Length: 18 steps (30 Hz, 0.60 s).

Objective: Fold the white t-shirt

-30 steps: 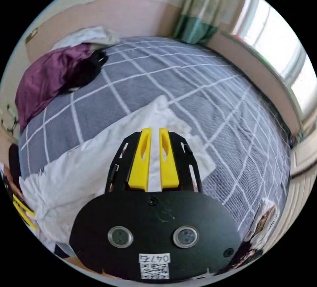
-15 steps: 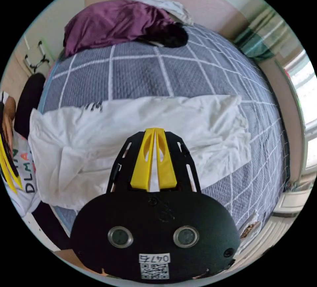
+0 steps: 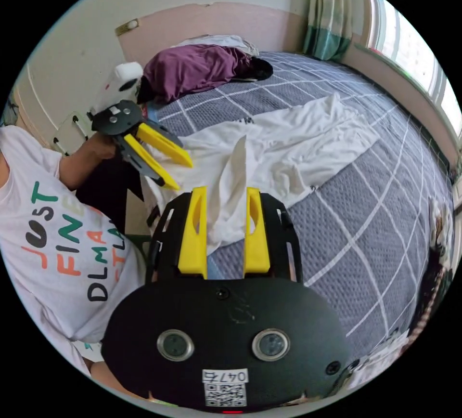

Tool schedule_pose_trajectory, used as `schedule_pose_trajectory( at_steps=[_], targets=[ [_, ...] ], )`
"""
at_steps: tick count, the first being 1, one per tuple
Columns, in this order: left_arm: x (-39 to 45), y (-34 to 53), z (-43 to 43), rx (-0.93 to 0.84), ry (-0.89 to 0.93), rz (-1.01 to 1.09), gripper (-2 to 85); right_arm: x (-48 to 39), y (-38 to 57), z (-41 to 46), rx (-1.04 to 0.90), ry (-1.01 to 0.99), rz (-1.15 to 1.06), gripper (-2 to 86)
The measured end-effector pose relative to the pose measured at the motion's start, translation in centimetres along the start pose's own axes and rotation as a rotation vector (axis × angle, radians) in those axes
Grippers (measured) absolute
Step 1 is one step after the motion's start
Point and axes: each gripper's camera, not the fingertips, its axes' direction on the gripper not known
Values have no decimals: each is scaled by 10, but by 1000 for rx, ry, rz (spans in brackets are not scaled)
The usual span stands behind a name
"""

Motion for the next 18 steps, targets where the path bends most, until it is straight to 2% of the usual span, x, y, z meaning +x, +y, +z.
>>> schedule_pose_trajectory(
  at_steps=[4,8,11,16,18],
  targets=[
    [48,5,-20,118,-74,110,133,-18,42,-3,-22,-11,63,53],
    [94,-3,-5,78,-139,229,136,-17,55,-3,-40,-148,69,2],
    [112,-5,9,77,-146,270,134,-19,60,-22,49,-156,86,-2],
    [131,0,20,180,-203,240,93,-13,63,-34,89,-235,136,0],
    [137,4,24,217,-302,180,44,-9,63,-32,110,-305,170,1]
  ],
)
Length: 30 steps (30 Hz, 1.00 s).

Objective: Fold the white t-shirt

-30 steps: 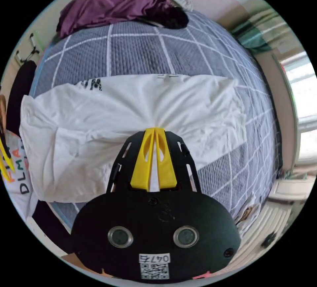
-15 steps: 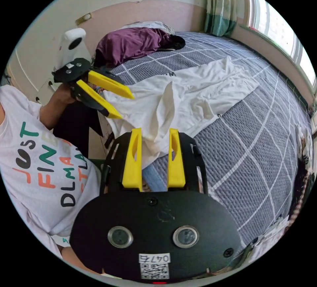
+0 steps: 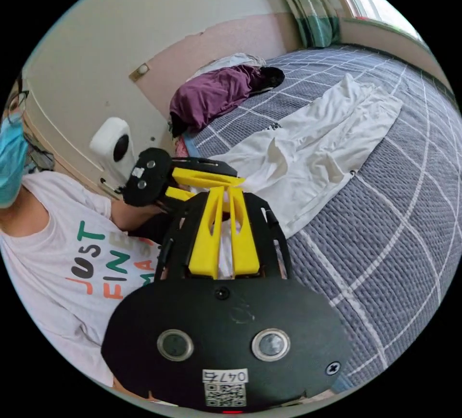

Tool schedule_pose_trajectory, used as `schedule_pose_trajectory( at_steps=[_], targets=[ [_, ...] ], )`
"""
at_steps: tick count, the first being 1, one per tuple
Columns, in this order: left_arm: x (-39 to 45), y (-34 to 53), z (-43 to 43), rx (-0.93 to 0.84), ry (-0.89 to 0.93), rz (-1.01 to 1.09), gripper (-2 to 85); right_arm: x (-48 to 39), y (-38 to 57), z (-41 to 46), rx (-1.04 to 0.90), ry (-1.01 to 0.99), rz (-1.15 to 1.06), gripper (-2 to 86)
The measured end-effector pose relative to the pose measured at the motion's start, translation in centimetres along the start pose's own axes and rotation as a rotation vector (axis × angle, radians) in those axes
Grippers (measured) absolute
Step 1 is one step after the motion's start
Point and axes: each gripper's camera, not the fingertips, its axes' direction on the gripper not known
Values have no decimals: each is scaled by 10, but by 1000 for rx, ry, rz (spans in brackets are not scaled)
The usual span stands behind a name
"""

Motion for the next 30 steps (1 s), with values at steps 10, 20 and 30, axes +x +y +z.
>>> schedule_pose_trajectory(
  at_steps=[10,20,30],
  targets=[
    [-24,38,-23,97,-66,-272,-9,4,-59,-6,38,174,-121,33],
    [-29,51,-24,68,-11,-281,-9,-7,-129,97,-472,262,-823,25],
    [-43,44,-35,44,-23,-343,-9,9,-161,97,-486,176,-781,0]
  ],
)
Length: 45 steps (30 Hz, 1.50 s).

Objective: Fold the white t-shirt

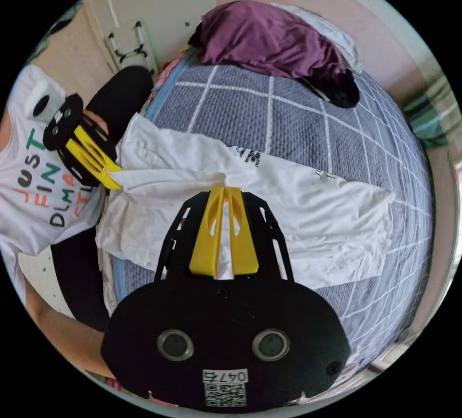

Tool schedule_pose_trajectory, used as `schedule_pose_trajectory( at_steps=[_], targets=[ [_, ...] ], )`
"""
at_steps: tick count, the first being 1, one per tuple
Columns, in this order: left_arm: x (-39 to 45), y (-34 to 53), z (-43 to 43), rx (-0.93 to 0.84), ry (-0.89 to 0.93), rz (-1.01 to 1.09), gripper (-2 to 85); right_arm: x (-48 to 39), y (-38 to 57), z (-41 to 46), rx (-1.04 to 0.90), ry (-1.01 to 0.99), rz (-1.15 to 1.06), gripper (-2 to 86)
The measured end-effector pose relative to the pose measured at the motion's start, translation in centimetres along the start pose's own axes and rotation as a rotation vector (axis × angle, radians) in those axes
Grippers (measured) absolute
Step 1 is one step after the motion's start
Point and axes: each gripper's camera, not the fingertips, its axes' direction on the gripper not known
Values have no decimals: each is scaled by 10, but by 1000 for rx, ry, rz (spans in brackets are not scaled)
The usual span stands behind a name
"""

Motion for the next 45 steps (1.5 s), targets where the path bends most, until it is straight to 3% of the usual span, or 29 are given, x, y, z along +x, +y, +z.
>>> schedule_pose_trajectory(
  at_steps=[5,10,14,20,25,31,34,37,40,43,45],
  targets=[
    [-28,-6,-3,-16,-72,-167,-6,28,7,5,92,-27,260,2],
    [-58,-10,1,-134,-123,-287,31,37,1,32,27,5,342,15],
    [-63,-11,-23,-75,-171,-270,62,46,11,26,88,7,382,51],
    [-54,-60,-29,35,-105,-78,6,40,44,-32,369,19,430,16],
    [-68,-88,39,-244,-118,-84,-6,29,37,10,157,9,389,16],
    [-77,-100,11,-85,-108,-120,2,23,56,-13,311,110,412,11],
    [-86,-110,27,-185,-49,-118,2,33,52,12,149,37,379,11],
    [-101,-145,-4,-19,-47,-30,19,46,74,-20,332,77,425,13],
    [-136,-217,-23,109,-204,99,65,86,118,-66,467,209,554,21],
    [-193,-310,7,75,-195,136,74,148,162,-88,421,370,702,29],
    [-246,-383,55,-40,-41,86,92,188,183,-94,389,417,774,32]
  ],
)
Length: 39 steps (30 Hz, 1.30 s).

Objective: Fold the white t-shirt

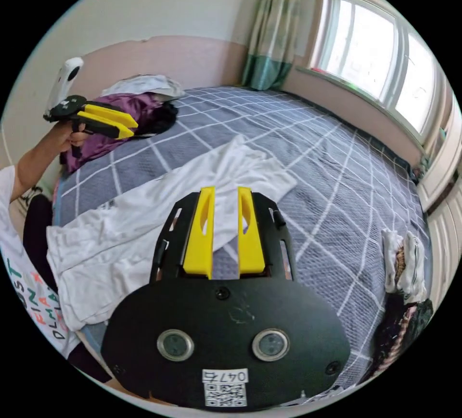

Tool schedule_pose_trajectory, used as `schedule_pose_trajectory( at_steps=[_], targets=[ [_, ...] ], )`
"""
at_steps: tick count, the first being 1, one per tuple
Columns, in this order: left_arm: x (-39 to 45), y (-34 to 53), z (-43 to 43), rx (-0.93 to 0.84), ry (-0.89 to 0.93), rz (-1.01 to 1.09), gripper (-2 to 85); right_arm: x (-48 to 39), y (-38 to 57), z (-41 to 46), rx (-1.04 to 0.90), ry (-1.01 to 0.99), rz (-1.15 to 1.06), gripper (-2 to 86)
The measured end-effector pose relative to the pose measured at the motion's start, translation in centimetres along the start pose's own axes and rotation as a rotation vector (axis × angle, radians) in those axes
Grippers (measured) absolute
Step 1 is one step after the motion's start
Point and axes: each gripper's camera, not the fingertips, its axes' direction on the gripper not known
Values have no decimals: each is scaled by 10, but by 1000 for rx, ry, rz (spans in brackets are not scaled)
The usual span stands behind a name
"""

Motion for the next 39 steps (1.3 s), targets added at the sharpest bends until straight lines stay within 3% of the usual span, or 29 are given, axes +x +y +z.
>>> schedule_pose_trajectory(
  at_steps=[4,9,13,18,21,26,32,37,39],
  targets=[
    [-65,-83,81,-158,96,-92,103,76,-26,34,-23,80,78,20],
    [-99,-147,115,-55,173,-35,87,128,-60,76,36,-166,114,17],
    [-117,-158,138,-33,228,-46,90,146,-113,137,-143,-17,49,56],
    [-110,-161,166,-65,164,90,92,173,-150,182,-209,-120,118,57],
    [-114,-168,180,-91,130,119,92,183,-158,213,-377,-107,144,29],
    [-135,-187,190,-107,158,67,92,192,-160,189,-239,-71,138,6],
    [-154,-203,199,-125,179,-6,87,215,-149,200,-318,-6,176,33],
    [-163,-232,173,-29,156,19,80,213,-141,141,4,-46,102,3],
    [-158,-254,180,-35,131,57,81,208,-138,139,-17,-81,50,2]
  ],
)
